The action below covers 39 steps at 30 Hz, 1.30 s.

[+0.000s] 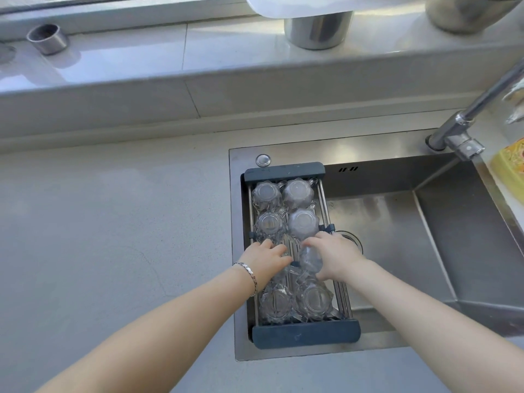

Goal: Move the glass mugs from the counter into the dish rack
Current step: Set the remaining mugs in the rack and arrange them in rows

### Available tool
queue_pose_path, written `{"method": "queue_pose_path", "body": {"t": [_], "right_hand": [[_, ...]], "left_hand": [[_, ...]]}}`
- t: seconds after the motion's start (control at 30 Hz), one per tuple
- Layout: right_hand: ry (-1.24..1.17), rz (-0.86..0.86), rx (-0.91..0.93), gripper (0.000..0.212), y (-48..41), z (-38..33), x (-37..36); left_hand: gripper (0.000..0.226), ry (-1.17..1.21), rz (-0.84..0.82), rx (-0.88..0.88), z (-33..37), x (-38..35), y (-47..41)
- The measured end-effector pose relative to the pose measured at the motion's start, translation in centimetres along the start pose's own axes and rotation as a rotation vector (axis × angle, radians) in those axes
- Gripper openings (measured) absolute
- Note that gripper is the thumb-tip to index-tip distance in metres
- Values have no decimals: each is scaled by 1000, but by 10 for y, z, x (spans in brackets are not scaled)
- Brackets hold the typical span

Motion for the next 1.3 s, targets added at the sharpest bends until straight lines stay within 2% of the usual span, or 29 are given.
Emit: {"method": "queue_pose_path", "body": {"t": [0.13,0.27,0.33,0.43,0.53,0.87,1.07,1.3], "right_hand": [[33,172,47,66,21,4,14],[-90,360,61,62,48,13,25],[-218,430,1,62,60,22,31],[-419,481,-193,64,76,35,37],[-574,438,-356,65,81,38,32],[-836,399,-692,64,59,10,-2],[-825,405,-844,73,49,5,-17],[-662,139,-813,66,17,2,-15]], "left_hand": [[64,27,61,45,-1,5,6],[66,47,82,69,-2,7,14],[62,108,91,162,-3,6,16],[56,244,79,372,-4,5,12],[54,270,25,463,0,1,2],[62,219,17,478,5,-12,-3],[62,283,51,464,-1,-16,-1],[68,292,101,428,-4,-21,3]]}}
Point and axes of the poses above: each hand's wrist, its own y-axis away from the middle knuckle, its own x-axis out of the back of the hand, z = x × y, the point moved 3 cm from there along -y, towards the middle knuckle, and after that the axes turned 11 degrees about z, right-handed, at the moved point
